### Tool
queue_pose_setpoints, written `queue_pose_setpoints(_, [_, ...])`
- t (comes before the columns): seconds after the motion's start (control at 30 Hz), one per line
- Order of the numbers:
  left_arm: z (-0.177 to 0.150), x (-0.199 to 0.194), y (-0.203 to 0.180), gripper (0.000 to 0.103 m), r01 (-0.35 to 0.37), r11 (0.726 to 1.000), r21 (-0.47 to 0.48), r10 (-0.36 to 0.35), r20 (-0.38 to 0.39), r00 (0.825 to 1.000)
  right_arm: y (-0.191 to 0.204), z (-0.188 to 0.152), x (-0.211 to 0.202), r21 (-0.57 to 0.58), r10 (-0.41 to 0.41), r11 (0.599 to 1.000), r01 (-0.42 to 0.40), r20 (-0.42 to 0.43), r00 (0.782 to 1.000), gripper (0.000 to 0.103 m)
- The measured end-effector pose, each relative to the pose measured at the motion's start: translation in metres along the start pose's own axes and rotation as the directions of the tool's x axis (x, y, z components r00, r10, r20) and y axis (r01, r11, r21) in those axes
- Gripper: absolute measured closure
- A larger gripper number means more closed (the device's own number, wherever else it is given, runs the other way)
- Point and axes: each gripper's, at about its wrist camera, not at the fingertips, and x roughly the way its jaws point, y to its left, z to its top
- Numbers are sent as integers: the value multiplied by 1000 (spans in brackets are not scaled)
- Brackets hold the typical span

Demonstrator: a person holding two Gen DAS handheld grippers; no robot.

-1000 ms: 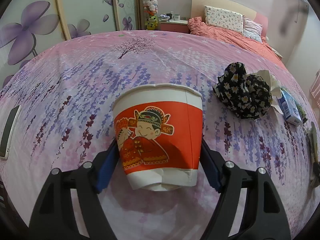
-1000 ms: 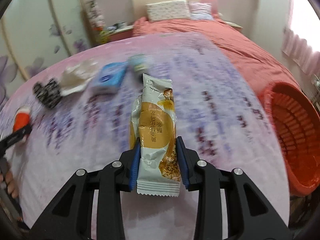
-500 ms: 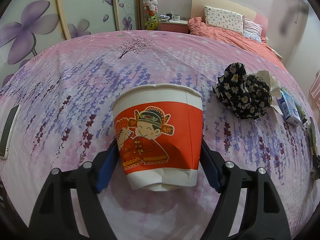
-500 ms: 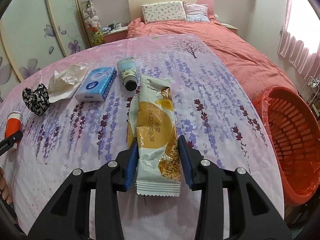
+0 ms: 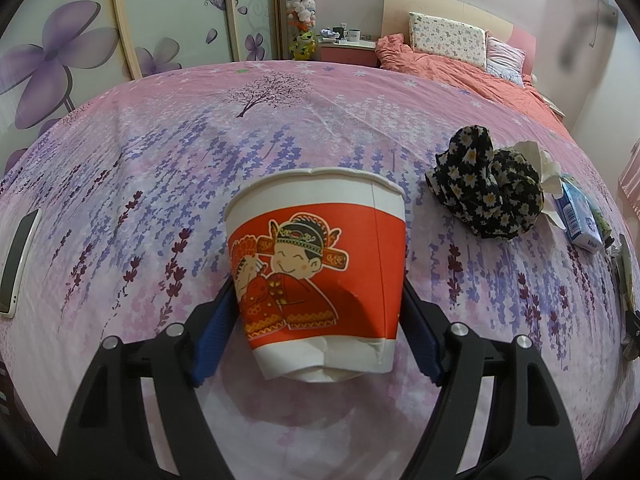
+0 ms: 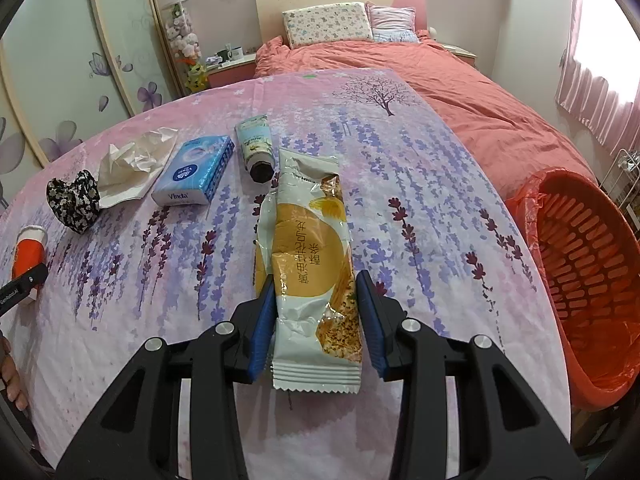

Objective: Collect trash
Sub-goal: 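Carry the cup and wrapper over the orange basket and open both tools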

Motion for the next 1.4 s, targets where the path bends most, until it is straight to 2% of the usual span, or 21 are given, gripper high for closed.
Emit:
queue_pose_setpoints(0.23, [0, 0, 0, 29, -2, 1000, 1, 2, 0, 1000, 0, 0, 0, -1, 1, 1000, -1, 0, 1000, 63])
queue_pose_setpoints(0.4, [-1, -2, 0, 30, 17, 1000, 6, -17, 7, 1000, -6, -1, -2, 25, 15, 1000, -15, 8, 1000, 72])
queue_pose_setpoints(0.5, [-6, -8, 0, 31, 31, 999, 8, -31, 9, 999, -10, -4, -7, 23, 20, 1000, -21, 13, 1000, 73])
queue_pose_setpoints(0.87, [-10, -64, -10, 31, 10, 998, 60, -15, 90, 996, -21, -4, -49, 15, 27, 999, -28, 93, 995, 73])
queue_pose_setpoints(1.07, [-8, -99, -31, 31, 34, 995, 92, -47, 140, 989, -30, 0, -81, 16, 43, 999, -46, 154, 987, 73])
queue_pose_setpoints(1.4, [-9, -147, -94, 31, 134, 971, 199, -173, 191, 966, -48, -2, -121, 28, 59, 997, -67, 228, 972, 73])
